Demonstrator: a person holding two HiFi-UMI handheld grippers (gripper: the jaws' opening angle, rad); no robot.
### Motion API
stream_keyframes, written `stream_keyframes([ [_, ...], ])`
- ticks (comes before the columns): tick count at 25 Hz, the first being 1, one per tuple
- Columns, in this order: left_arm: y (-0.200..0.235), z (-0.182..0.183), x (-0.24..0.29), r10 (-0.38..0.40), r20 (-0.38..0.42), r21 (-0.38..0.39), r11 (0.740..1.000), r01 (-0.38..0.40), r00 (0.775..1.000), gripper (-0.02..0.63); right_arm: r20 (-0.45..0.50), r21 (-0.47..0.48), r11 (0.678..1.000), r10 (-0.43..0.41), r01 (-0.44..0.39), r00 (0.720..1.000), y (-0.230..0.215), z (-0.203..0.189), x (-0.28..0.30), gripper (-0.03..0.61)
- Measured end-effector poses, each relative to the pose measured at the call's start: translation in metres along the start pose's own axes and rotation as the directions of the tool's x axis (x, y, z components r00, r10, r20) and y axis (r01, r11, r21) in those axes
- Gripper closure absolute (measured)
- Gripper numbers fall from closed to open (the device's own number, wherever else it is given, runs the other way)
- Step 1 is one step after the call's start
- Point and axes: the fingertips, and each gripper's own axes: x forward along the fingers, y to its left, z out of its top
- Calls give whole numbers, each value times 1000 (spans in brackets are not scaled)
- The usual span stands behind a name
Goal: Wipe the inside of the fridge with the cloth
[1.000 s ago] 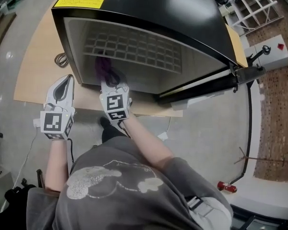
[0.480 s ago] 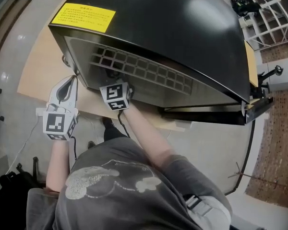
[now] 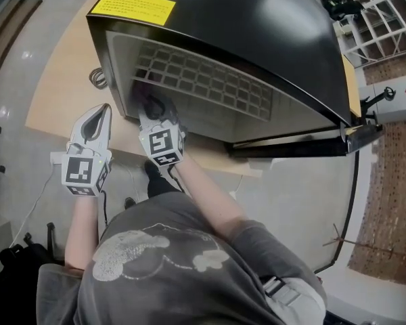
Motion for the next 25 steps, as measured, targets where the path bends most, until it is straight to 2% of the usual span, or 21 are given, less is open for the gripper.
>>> stream_keyframes([
  [5, -16, -4, -35, -49, 13, 0, 999, 49, 999, 597, -1, -5, 1000, -10, 10, 1000, 38, 3, -36, 535],
  [14, -37, -11, -66, -140, 6, 2, 990, 140, 990, 598, -43, 6, 996, -87, 87, 995, 54, -1, -74, 535],
  [18, -42, -12, -71, -142, 2, -2, 990, 142, 990, 597, -82, 23, 995, -91, 93, 993, 45, -6, -65, 535],
  [23, -42, -8, -60, -100, -5, 13, 995, 100, 995, 598, -133, 128, 991, -22, 39, 991, 30, -19, -28, 535],
  [25, -44, -7, -54, -75, -8, 21, 997, 75, 997, 597, -156, 129, 991, 0, 20, 988, 22, -25, -17, 535],
])
